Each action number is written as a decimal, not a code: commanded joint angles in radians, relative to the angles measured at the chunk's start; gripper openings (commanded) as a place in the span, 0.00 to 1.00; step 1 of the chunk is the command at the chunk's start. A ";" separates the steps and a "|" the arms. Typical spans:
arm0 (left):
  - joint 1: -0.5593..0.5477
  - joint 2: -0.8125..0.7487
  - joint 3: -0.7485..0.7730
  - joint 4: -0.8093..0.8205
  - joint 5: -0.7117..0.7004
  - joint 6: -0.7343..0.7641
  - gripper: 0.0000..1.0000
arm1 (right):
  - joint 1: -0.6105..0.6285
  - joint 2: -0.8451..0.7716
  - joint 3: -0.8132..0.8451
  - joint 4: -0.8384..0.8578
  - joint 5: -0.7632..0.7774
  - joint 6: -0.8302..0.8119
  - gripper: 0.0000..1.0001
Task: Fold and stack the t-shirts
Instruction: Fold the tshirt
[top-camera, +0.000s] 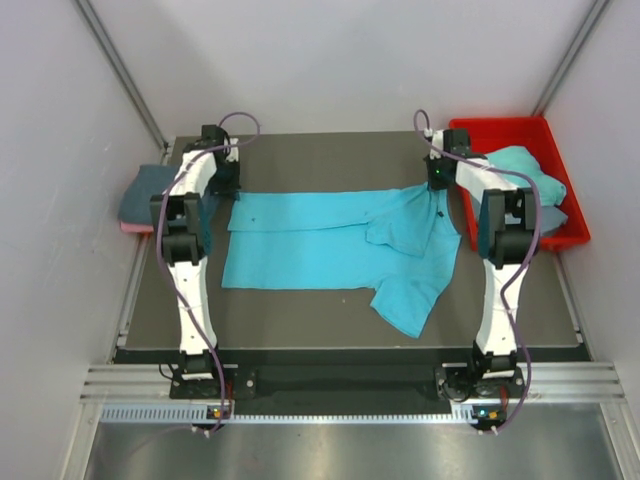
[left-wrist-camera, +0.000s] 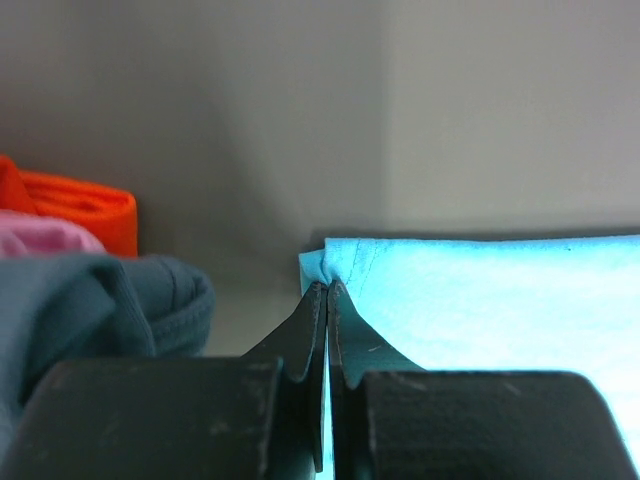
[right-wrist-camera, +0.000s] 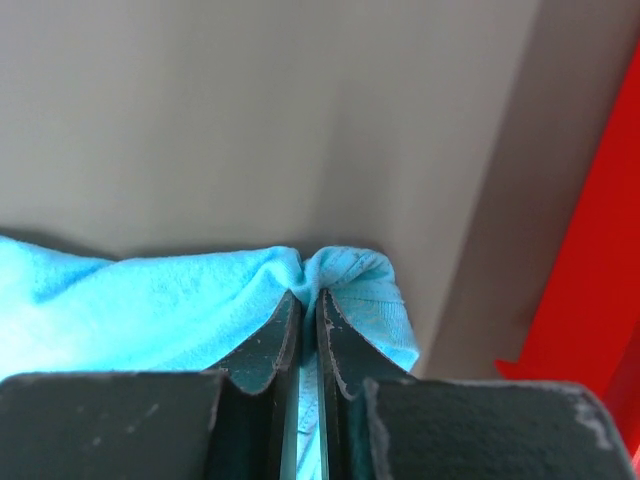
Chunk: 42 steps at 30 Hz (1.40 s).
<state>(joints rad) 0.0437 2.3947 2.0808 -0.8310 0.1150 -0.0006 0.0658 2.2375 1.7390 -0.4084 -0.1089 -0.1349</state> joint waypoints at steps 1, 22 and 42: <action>0.001 0.052 0.054 0.052 -0.021 0.002 0.00 | 0.011 0.031 0.085 0.045 0.046 -0.022 0.04; -0.019 0.167 0.216 0.139 -0.100 -0.026 0.00 | 0.014 0.183 0.344 0.057 0.067 -0.015 0.04; -0.024 -0.175 0.151 0.132 0.081 -0.019 0.60 | 0.025 -0.162 0.235 0.071 0.048 -0.061 0.59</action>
<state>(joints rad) 0.0174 2.4260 2.2543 -0.7380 0.1013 -0.0193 0.0708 2.2684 1.9720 -0.3912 -0.0429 -0.1661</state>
